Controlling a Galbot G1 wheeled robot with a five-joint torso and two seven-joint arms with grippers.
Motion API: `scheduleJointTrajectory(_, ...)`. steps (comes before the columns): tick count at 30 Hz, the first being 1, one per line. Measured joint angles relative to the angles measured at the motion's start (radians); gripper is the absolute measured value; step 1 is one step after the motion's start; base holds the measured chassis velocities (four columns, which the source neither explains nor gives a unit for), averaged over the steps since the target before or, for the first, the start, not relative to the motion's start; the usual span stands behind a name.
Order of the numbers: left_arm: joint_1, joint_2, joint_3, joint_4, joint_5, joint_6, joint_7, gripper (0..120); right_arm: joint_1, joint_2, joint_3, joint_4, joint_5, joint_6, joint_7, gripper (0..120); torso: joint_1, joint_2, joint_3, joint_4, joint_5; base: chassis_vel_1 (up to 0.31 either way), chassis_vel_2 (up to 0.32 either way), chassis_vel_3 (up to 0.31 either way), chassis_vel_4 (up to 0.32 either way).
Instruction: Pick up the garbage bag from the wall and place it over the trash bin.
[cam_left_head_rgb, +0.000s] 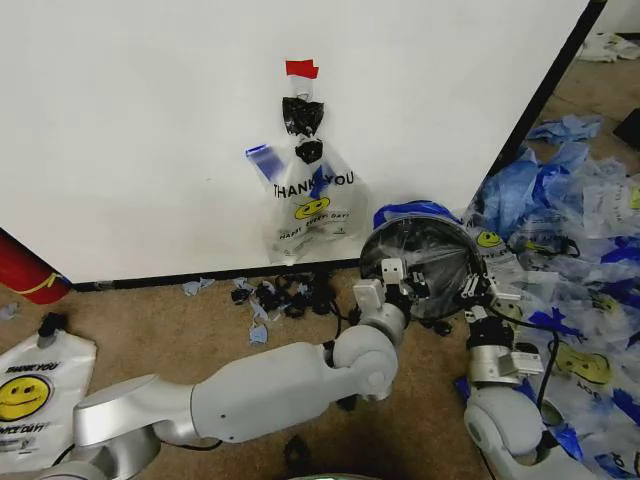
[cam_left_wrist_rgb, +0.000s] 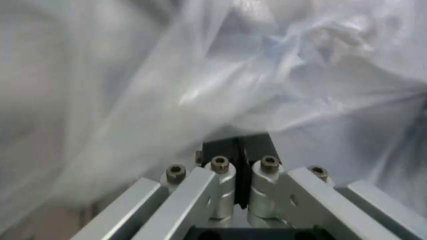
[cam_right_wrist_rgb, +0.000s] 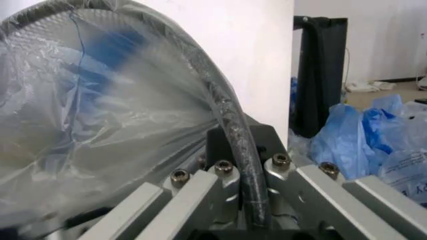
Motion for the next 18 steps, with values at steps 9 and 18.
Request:
scheduleJointTrajectory(9,-0.044,-0.044,0.013,0.107,0.017,-0.006,-0.013,0,-0.018,0.006,-0.014,0.024,-0.021,0.007,-0.011,0,0.0,0.0,0.0,0.0,0.0,0.0,0.0,0.0,0.0)
scheduleJointTrajectory(18,-0.076,-0.098,0.02,0.187,0.023,-0.023,-0.039,0,-0.046,0.02,-0.024,0.043,-0.042,0.018,-0.027,0,0.0,0.0,0.0,-0.0001,0.0,0.0,0.0,0.0,0.0)
